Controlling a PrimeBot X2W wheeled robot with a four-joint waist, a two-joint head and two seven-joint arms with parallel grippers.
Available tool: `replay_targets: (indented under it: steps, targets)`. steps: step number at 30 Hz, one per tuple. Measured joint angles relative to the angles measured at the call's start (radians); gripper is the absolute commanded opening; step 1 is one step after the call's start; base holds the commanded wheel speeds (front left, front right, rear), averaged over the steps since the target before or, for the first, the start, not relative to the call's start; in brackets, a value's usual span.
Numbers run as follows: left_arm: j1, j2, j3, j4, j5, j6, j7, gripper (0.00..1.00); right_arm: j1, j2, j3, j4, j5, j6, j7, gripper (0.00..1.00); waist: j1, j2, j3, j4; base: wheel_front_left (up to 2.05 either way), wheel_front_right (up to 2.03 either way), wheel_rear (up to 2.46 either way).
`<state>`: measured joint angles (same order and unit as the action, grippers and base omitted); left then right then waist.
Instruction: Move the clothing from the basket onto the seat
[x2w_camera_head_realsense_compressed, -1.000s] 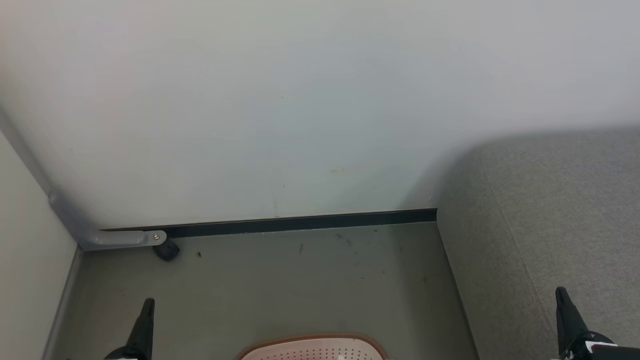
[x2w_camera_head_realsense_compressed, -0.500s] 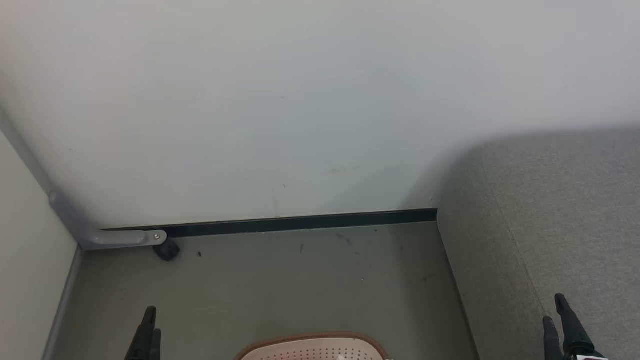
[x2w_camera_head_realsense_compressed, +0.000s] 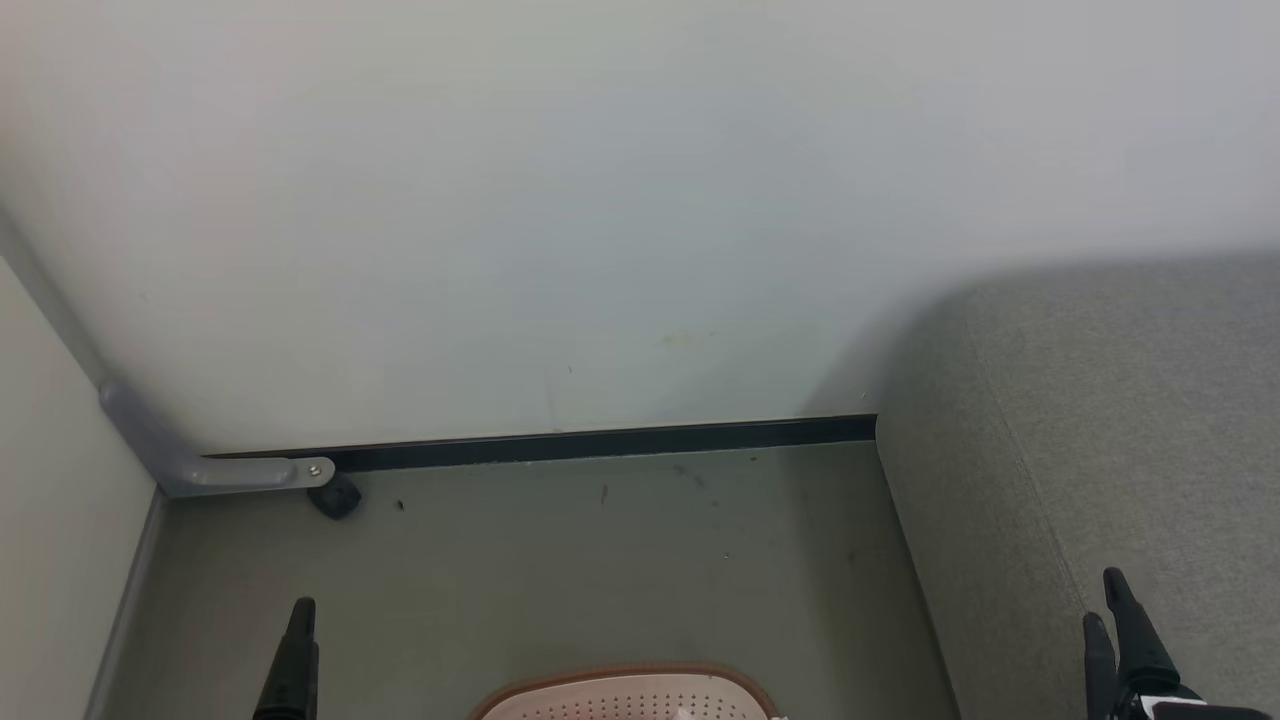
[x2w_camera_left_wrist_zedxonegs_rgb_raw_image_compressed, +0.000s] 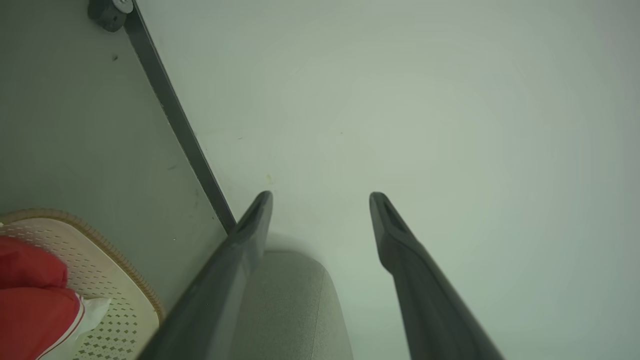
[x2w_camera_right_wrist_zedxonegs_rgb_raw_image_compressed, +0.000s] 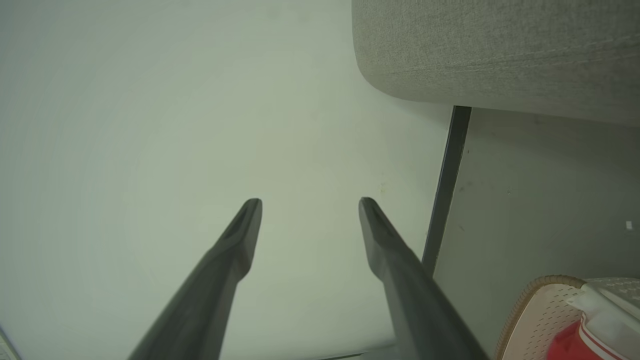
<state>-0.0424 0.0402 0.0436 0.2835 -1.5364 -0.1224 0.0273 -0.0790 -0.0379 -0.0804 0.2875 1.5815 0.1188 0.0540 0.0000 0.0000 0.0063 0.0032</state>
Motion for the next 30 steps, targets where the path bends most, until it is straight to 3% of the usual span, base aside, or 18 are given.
replay_targets:
  steps: [17, 23, 30]
  targets:
    - [-0.012, 0.037, -0.049, -0.03, 0.27, 0.01, -0.065, 1.0, -0.015, -0.077, 0.077, -0.032, -0.157, 0.0, -0.073, 1.0, 0.0, 0.0, 0.002, 0.0, 0.0, 0.0, 0.0]
    - [-0.012, 0.063, -0.081, -0.037, 0.41, 0.03, -0.086, 1.0, -0.023, -0.121, 0.127, -0.026, -0.302, 0.0, -0.106, 1.0, 0.0, 0.0, 0.003, -0.002, 0.0, 0.0, 0.0]
    - [-0.012, 0.086, -0.112, -0.044, 0.567, 0.067, -0.11, 1.0, -0.055, -0.166, 0.187, -0.023, -0.477, -0.032, -0.136, 1.0, 0.0, 0.0, 0.004, -0.006, 0.0, 0.0, 0.0]
